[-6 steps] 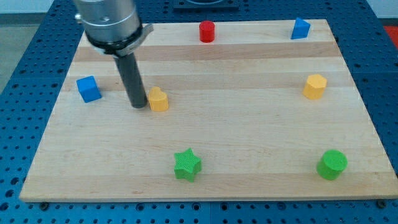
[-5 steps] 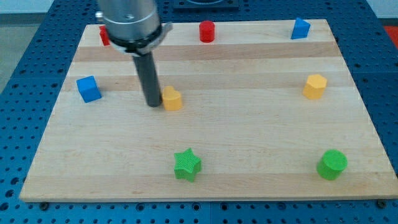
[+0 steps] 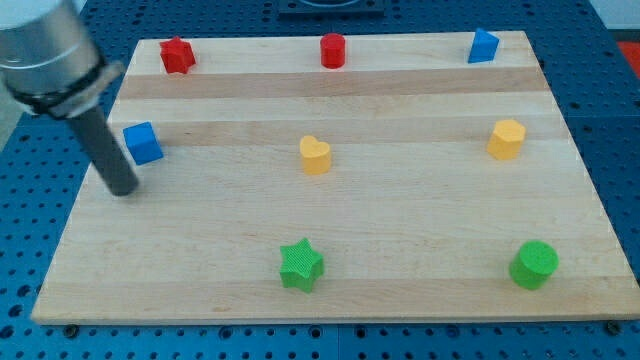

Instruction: Move the blue cube towards the blue cube

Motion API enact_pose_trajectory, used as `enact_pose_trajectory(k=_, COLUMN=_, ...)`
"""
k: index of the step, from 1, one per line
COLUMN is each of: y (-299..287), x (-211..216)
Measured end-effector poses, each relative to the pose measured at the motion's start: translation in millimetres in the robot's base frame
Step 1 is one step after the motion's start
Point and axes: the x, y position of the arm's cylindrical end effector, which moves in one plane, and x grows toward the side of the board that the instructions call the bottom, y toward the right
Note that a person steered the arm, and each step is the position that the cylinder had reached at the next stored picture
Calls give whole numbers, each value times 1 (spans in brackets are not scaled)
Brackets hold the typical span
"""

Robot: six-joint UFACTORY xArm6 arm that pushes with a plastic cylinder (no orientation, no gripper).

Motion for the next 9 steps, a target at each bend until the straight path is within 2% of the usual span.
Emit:
enact_pose_trajectory(k=2, y=-26, x=-59)
enact_pose_trajectory(k=3, y=-6, x=-73)
enact_pose_trajectory(k=7, y=96, x=-55)
enact_pose_trajectory(k=8, y=93, x=-55)
enact_pose_trajectory(k=9, y=61, x=-56)
